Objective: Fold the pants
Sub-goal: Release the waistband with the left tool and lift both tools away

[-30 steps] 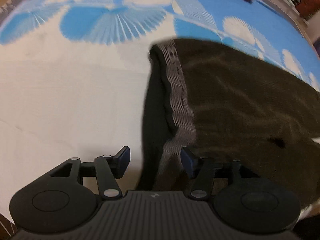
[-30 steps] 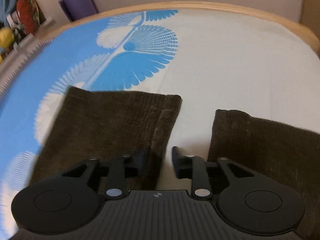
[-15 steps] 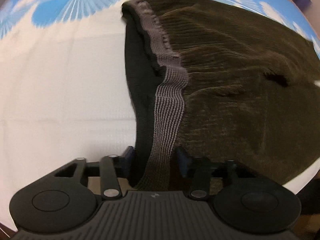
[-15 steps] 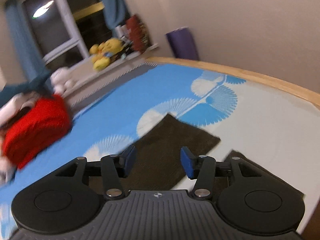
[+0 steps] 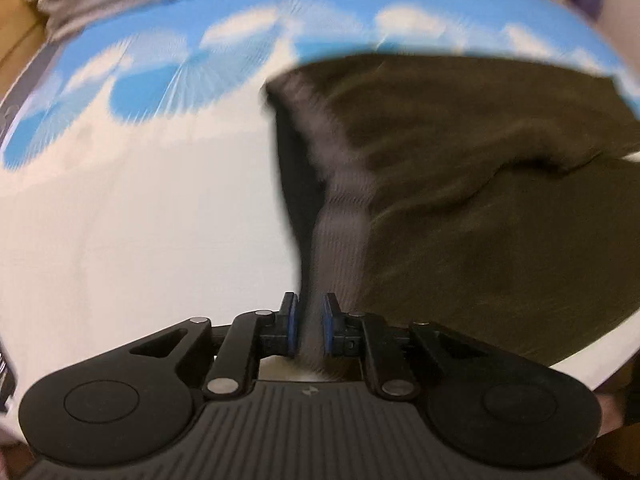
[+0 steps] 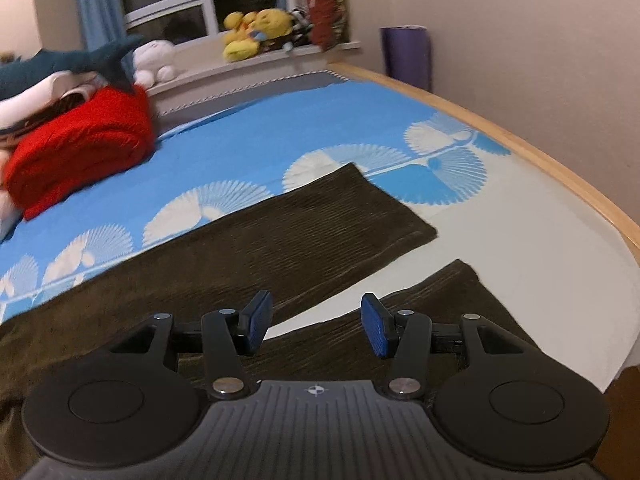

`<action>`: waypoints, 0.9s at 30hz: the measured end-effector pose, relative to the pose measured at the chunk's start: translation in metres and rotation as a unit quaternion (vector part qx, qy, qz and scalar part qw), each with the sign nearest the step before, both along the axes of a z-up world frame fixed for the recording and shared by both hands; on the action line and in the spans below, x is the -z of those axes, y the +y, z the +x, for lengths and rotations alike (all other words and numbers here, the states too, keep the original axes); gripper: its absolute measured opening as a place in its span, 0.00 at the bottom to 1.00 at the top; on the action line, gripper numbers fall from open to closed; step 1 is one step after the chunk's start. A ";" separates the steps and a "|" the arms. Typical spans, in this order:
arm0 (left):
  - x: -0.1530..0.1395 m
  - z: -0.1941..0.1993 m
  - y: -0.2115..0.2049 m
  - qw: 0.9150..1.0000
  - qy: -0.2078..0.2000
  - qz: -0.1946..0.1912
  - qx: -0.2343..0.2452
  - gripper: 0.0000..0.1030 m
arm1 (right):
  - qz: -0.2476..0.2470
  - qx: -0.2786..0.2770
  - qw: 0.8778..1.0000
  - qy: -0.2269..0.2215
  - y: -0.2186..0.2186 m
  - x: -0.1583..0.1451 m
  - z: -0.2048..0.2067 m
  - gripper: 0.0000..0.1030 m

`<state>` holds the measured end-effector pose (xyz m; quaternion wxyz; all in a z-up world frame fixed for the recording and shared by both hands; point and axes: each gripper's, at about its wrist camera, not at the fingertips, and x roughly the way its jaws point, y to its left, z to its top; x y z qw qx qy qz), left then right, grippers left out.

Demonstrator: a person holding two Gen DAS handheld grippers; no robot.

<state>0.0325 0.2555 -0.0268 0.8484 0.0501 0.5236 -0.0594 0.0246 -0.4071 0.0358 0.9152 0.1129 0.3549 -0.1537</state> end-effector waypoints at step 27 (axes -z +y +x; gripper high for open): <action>-0.032 0.044 -0.052 0.995 -0.100 0.011 -0.013 0.55 | -0.091 -0.089 0.992 0.016 0.036 0.007 0.018 0.50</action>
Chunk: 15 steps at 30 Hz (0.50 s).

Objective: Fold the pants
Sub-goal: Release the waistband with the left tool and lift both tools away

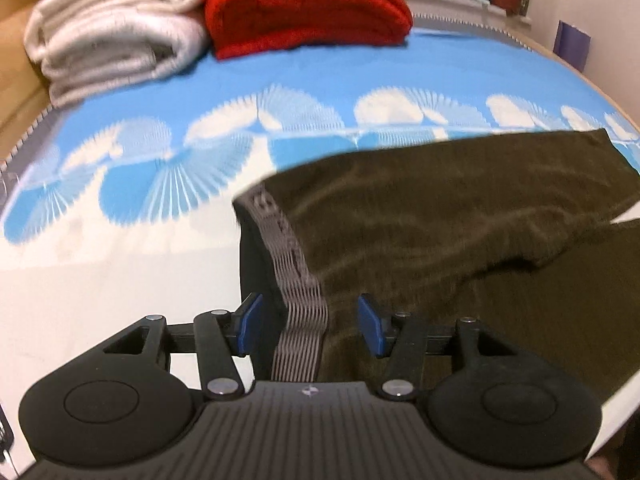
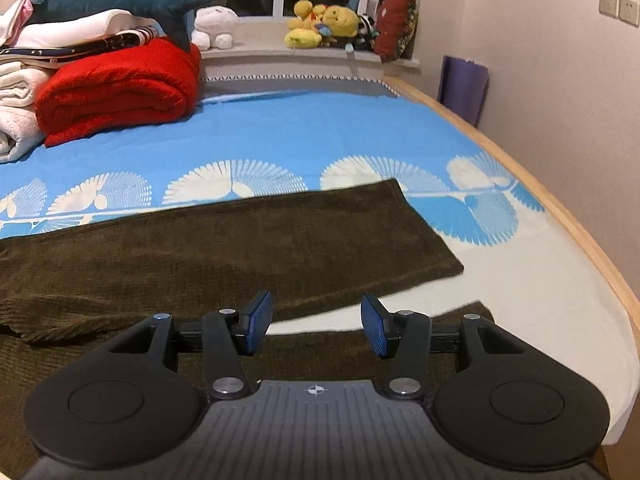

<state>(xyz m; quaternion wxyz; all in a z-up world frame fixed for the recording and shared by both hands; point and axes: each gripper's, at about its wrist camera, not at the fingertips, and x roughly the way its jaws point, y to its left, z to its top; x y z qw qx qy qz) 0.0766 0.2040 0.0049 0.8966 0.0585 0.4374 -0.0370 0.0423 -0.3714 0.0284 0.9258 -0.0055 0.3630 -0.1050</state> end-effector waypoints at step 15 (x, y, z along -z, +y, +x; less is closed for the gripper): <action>-0.012 0.046 -0.024 0.998 -0.017 -0.046 -0.046 0.64 | 0.018 0.002 0.999 -0.033 0.020 -0.008 0.025 0.59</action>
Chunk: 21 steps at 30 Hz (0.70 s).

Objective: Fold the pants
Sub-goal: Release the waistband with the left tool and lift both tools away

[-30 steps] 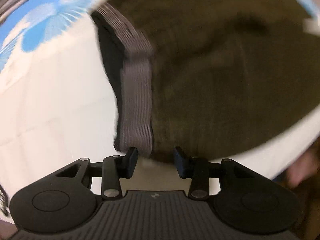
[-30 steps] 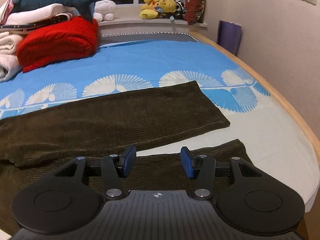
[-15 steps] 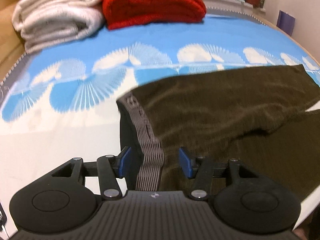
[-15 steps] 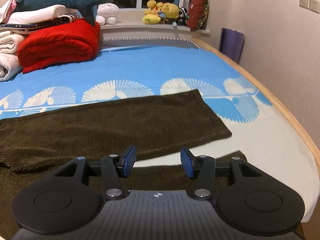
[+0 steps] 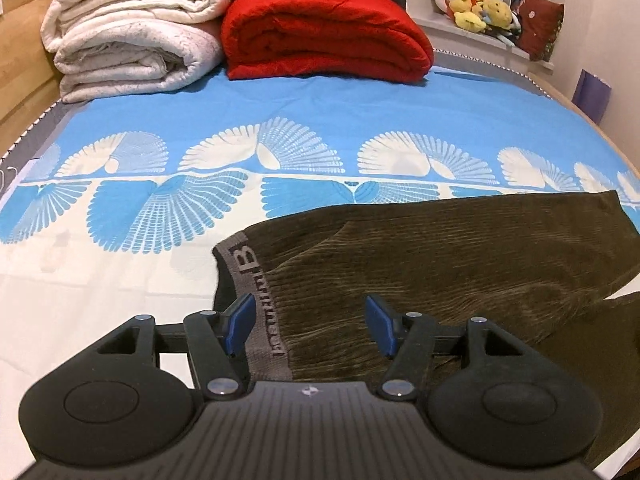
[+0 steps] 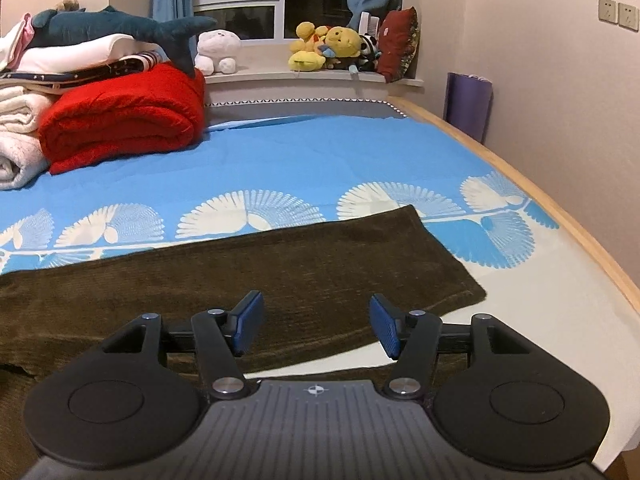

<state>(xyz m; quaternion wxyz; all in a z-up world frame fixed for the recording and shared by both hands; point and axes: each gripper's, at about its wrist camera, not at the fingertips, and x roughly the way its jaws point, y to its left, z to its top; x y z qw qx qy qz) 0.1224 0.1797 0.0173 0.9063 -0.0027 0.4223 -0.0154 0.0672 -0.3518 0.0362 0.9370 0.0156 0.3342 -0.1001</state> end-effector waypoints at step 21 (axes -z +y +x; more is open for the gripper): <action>0.028 0.097 -0.036 0.997 0.067 0.023 -0.030 0.10 | 0.003 -0.016 1.000 -0.005 0.041 -0.006 0.034 0.06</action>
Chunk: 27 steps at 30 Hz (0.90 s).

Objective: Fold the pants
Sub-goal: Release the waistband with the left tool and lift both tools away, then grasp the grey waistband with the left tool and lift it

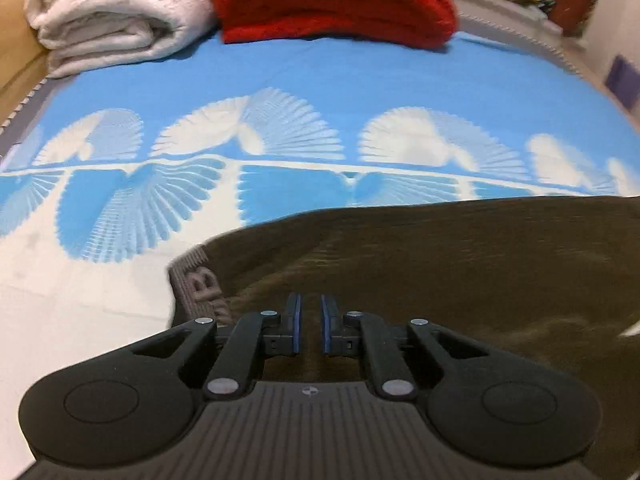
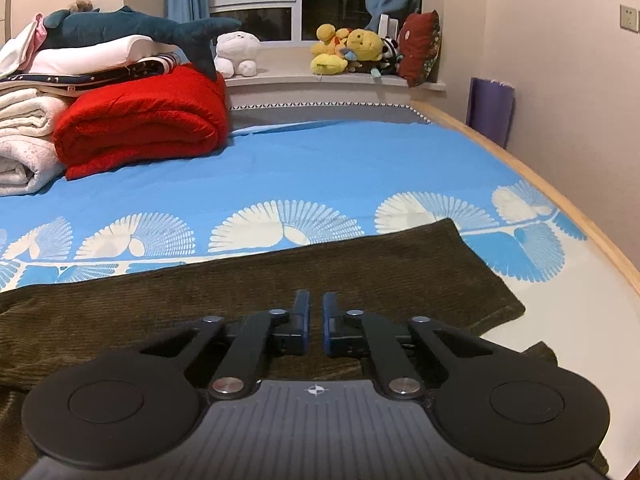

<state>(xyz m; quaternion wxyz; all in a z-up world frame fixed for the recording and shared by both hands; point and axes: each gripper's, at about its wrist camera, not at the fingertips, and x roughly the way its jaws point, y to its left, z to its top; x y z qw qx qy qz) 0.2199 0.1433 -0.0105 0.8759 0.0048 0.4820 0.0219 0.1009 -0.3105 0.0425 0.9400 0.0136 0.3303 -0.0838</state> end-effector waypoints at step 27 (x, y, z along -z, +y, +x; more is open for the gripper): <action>0.033 0.066 0.077 0.996 -0.052 -0.070 -0.016 0.76 | 0.018 -0.034 0.998 0.044 0.028 0.023 0.051 0.12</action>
